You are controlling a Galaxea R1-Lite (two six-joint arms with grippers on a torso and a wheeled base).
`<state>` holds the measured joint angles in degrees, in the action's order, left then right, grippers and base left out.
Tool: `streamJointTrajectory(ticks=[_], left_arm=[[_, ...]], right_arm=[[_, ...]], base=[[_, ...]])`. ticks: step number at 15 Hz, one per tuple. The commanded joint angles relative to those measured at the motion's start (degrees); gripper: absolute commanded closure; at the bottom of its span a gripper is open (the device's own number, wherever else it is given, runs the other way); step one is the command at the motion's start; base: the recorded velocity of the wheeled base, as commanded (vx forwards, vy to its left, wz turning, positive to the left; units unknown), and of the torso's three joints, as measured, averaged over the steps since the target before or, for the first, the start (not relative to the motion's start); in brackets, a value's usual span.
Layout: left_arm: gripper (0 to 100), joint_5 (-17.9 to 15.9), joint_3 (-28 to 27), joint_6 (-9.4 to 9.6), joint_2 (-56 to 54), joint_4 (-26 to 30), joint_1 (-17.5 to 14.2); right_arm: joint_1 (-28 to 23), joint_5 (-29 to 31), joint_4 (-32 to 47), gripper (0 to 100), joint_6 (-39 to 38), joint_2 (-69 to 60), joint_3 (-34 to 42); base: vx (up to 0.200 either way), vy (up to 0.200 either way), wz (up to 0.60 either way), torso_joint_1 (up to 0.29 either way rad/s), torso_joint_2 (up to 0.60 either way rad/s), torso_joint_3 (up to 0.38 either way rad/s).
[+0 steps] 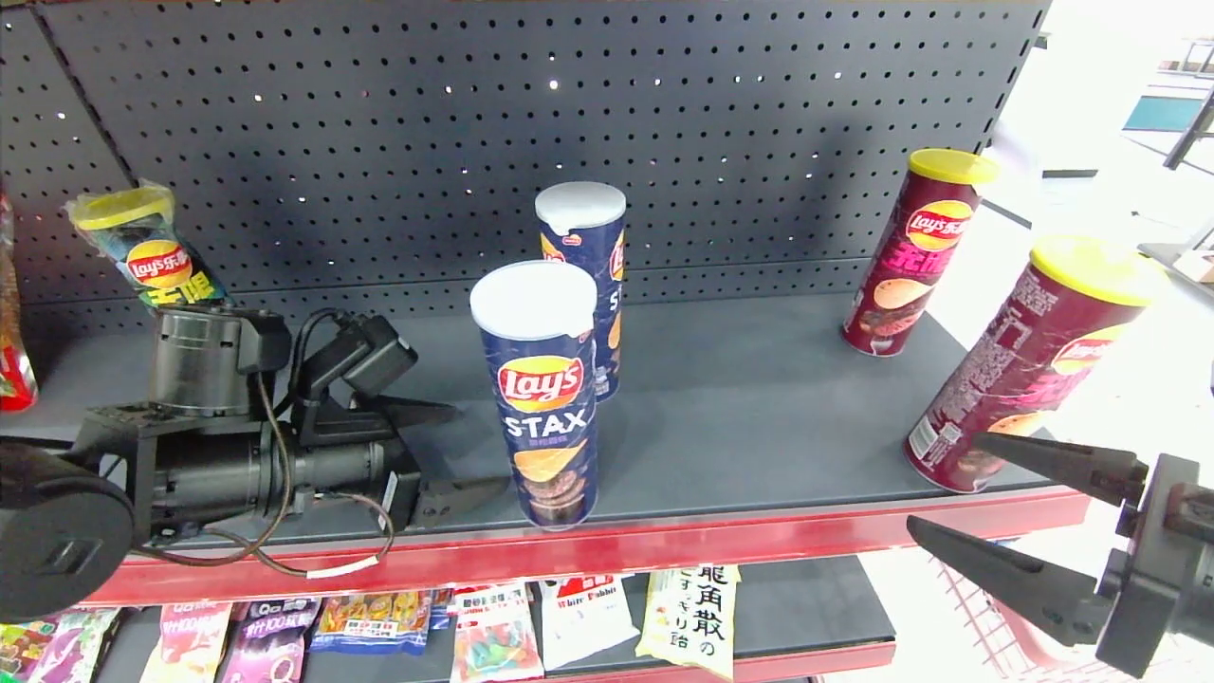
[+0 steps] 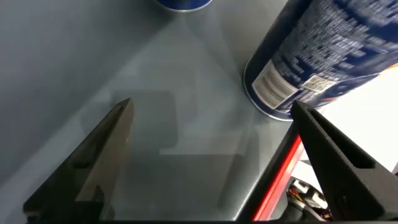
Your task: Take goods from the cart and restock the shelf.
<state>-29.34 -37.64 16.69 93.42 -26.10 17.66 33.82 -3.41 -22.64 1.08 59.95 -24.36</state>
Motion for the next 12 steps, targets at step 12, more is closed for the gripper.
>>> streamJointTrajectory(ticks=[12], left_arm=[[0,0.9,-4.2,-0.08,4.4,0.0,1.9]], right_arm=[[-0.6,0.0,0.0,0,-0.1,0.1,-0.3]], base=[[0.000,0.000,0.00,0.000,0.00,0.000]])
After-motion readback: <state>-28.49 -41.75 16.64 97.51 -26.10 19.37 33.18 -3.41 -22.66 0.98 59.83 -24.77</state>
